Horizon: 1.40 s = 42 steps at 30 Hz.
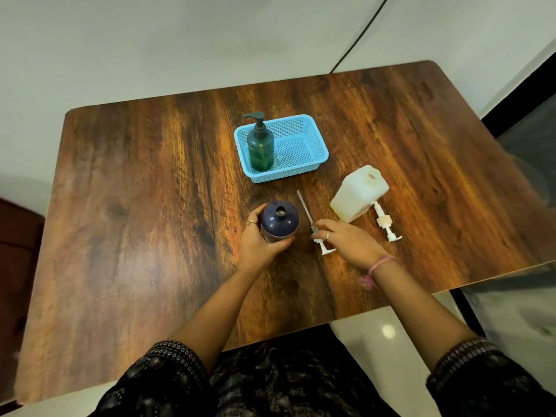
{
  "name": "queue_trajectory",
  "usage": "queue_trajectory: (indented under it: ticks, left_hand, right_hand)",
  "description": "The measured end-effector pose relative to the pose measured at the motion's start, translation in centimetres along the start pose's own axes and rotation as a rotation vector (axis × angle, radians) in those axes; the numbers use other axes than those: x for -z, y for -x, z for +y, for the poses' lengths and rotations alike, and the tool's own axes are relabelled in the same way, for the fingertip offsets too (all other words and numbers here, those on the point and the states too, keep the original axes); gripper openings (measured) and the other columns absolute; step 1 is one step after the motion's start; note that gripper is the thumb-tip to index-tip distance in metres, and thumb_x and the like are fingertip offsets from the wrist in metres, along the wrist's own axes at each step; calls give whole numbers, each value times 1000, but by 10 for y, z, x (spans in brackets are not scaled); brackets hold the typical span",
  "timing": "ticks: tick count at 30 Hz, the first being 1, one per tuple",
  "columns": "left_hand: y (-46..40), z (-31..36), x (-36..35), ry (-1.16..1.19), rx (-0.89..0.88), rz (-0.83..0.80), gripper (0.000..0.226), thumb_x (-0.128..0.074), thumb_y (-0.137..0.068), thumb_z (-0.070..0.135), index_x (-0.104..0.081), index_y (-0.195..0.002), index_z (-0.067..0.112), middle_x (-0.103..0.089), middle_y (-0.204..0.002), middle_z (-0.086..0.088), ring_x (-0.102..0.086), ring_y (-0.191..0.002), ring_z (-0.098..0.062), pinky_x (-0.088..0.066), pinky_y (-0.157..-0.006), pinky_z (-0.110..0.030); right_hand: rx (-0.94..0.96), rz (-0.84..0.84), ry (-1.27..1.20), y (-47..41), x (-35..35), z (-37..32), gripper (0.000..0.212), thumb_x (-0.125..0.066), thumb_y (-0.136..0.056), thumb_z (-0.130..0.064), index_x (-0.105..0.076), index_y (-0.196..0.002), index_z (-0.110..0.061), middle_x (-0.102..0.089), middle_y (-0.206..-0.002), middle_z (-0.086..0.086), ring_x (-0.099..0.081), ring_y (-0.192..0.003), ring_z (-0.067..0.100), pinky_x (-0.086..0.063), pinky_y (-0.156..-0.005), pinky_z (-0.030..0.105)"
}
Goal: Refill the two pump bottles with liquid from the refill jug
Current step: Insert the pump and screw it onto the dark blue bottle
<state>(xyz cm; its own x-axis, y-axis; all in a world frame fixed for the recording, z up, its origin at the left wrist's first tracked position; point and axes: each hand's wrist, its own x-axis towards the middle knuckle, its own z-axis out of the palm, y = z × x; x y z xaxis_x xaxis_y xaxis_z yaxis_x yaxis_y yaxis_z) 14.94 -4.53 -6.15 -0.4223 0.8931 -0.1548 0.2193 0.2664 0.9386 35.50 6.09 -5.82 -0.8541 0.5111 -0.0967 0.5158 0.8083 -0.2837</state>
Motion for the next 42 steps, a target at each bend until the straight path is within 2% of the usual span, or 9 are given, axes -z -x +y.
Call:
queue_trajectory:
  ticks: [4, 11, 16, 21, 26, 29, 32, 34, 42]
  left_hand:
    - [1, 4, 2, 3, -7, 11, 84, -89, -59, 19, -42, -128, 21, -52, -118, 11, -52, -103, 8, -43, -91, -8]
    - [-2, 29, 20, 36, -41, 16, 81, -89, -58, 15, -42, -124, 21, -54, -114, 15, -57, -103, 2, -46, -81, -8]
    - [-13, 67, 35, 101, -131, 48, 81, -88, -58, 7, -42, -124, 14, -55, -115, 9, -59, -100, 4, -50, -77, -12]
    - [-26, 112, 37, 177, -203, 83, 78, -86, -59, 0, -42, -122, 12, -56, -115, 10, -62, -101, -1, -54, -80, -20]
    - [-42, 158, 32, 162, -211, 138, 75, -88, -59, 9, -43, -117, 23, -54, -111, 16, -61, -97, -5, -54, -75, -15]
    - [-55, 186, 25, 132, -222, 167, 78, -89, -57, 12, -43, -119, 21, -53, -109, 16, -58, -94, -2, -49, -71, -7]
    - [-66, 212, 16, 129, -242, 219, 77, -89, -57, 12, -43, -119, 20, -53, -106, 17, -59, -92, -2, -50, -72, -10]
    - [-72, 227, 11, 126, -246, 248, 77, -89, -57, 13, -43, -118, 20, -54, -104, 17, -59, -92, -3, -51, -74, -15]
    - [-93, 269, -3, 125, -262, 310, 80, -90, -55, 16, -40, -117, 24, -55, -116, 2, -58, -99, -12, -50, -75, -17]
  right_hand:
    - [131, -161, 228, -17, -5, -6, 41, -55, -90, -3, -56, -126, -23, -43, -139, 4, -55, -100, 23, -52, -79, 33]
    - [119, -117, 142, -27, 19, -11, 39, -54, -90, 0, -56, -127, -14, -47, -137, 7, -52, -119, 22, -47, -94, 27]
    - [19, 118, -162, -32, 90, -16, 32, -54, -91, -5, -62, -119, -17, -56, -126, 1, -50, -110, 7, -34, -91, 7]
    - [-18, 428, -267, -39, 179, -19, 31, -67, -85, -13, -64, -115, -17, -64, -109, 0, -58, -94, 7, -50, -84, 21]
    - [-61, 695, -476, -54, 255, -26, 35, -72, -80, -30, -63, -108, -12, -63, -86, -8, -59, -76, 1, -45, -69, 6]
    - [-38, 829, -563, -67, 295, -25, 36, -74, -77, -40, -65, -101, -15, -61, -75, -12, -59, -68, 1, -50, -69, 15]
    - [22, 919, -621, -76, 335, -25, 35, -74, -75, -45, -66, -94, -16, -65, -75, 14, -64, -70, 30, -55, -69, 41]
    - [69, 930, -622, -79, 359, -26, 35, -74, -76, -45, -66, -93, -16, -65, -78, 22, -62, -71, 38, -53, -67, 46]
    - [175, 961, -556, -80, 420, -22, 39, -72, -78, -44, -67, -97, -11, -70, -75, 11, -68, -67, 14, -57, -73, 40]
